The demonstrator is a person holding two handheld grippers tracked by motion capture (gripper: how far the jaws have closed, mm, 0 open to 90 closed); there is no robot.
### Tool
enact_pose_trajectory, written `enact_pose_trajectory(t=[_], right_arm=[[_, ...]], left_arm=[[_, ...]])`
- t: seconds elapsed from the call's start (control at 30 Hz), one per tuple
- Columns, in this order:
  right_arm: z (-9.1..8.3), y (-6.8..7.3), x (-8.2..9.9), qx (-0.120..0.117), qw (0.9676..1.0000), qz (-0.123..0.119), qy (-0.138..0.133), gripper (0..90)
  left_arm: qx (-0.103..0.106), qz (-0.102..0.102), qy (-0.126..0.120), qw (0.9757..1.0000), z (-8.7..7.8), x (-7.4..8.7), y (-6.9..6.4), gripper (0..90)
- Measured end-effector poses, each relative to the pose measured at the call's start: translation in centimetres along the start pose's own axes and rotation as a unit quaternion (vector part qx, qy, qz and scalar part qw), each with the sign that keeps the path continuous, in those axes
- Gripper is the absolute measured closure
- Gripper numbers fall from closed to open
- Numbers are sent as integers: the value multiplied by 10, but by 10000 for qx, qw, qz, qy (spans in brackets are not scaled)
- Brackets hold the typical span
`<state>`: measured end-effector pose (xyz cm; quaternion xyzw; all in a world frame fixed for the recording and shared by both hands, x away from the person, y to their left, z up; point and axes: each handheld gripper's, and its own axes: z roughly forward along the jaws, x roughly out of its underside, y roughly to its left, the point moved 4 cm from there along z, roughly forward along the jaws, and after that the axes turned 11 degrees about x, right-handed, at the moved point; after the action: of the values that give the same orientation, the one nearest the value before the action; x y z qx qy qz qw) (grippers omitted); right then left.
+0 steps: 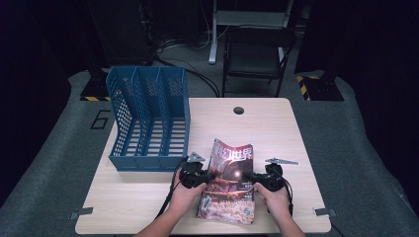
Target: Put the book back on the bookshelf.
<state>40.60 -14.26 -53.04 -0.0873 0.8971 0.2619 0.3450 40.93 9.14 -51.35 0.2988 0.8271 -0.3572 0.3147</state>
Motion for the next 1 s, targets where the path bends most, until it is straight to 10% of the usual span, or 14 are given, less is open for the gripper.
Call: enact_pose_trajectory(t=[1.0], right_arm=[[0,11,-1,-222,9989,-286,313,766]], left_arm=[[173,169,34,9997,-20,-10,1,813]])
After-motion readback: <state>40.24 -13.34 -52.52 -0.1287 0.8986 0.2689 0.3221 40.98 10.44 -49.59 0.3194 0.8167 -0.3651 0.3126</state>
